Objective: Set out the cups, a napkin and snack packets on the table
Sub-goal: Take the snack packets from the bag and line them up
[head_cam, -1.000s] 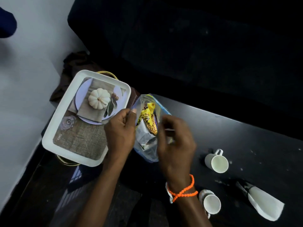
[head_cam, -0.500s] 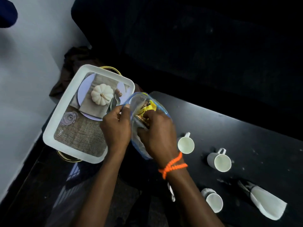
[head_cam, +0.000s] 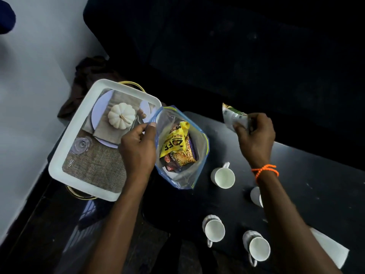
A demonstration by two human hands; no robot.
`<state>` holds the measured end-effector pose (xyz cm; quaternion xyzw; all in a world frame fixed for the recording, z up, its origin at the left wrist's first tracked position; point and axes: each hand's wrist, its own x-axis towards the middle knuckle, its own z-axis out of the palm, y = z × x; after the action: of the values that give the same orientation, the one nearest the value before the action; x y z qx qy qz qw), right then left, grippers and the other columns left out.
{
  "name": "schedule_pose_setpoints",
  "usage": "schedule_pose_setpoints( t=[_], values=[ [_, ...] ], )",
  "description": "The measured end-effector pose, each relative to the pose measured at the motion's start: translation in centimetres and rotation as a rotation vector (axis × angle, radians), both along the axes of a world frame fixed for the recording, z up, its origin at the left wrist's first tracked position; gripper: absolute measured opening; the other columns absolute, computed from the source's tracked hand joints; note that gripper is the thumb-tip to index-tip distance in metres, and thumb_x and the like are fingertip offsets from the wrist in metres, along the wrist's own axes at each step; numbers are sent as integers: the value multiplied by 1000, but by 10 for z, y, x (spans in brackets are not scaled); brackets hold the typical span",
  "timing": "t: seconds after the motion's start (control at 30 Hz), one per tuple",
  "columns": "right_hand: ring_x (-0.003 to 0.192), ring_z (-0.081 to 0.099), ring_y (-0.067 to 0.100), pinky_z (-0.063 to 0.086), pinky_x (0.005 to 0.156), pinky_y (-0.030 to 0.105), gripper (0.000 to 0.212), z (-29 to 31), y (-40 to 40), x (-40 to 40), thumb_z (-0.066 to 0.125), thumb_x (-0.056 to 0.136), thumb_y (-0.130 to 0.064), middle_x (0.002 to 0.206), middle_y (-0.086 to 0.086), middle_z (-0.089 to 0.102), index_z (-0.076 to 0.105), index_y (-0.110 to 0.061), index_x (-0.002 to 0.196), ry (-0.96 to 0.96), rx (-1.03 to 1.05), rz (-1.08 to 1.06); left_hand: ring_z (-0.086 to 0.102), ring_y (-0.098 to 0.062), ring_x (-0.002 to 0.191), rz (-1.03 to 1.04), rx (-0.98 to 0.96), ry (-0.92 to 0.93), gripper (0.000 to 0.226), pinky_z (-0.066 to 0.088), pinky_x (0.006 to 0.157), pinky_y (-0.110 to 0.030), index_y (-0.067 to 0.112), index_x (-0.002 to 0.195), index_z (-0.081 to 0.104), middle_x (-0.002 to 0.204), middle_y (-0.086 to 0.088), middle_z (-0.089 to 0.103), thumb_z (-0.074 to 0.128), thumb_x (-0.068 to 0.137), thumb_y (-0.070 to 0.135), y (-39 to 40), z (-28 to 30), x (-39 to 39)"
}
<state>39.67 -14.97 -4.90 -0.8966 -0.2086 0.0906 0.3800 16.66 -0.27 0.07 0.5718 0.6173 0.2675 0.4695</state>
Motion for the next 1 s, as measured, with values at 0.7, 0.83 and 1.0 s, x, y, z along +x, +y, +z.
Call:
schedule_pose_setpoints(
  t=[0.7, 0.83, 1.0],
  values=[
    [78, 72, 13, 56, 74, 24, 12, 74, 38, -55, 66, 91, -21, 86, 0, 76, 77, -18, 96, -34, 295, 68, 50, -7, 58, -4, -16, -88, 21, 45, 60, -29, 20, 82, 78, 62, -2, 65, 69, 97, 33, -17, -3, 25],
    [82, 74, 29, 53, 68, 31, 19, 68, 82, -104, 65, 81, -26, 86, 10, 77, 75, -13, 90, 205, -129, 379, 49, 2, 54, 25, 55, -95, 21, 38, 54, -10, 32, 77, 72, 57, 7, 60, 69, 97, 28, -26, 1, 27],
    [117, 66, 39, 49, 87, 36, 29, 3, 111, -120, 64, 95, -30, 125, 23, 70, 66, -4, 110, 537, -380, 260, 49, -2, 60, 38, 82, -69, 29, 39, 57, -12, 35, 72, 69, 74, -19, 71, 70, 98, 23, -31, 2, 27]
  ],
)
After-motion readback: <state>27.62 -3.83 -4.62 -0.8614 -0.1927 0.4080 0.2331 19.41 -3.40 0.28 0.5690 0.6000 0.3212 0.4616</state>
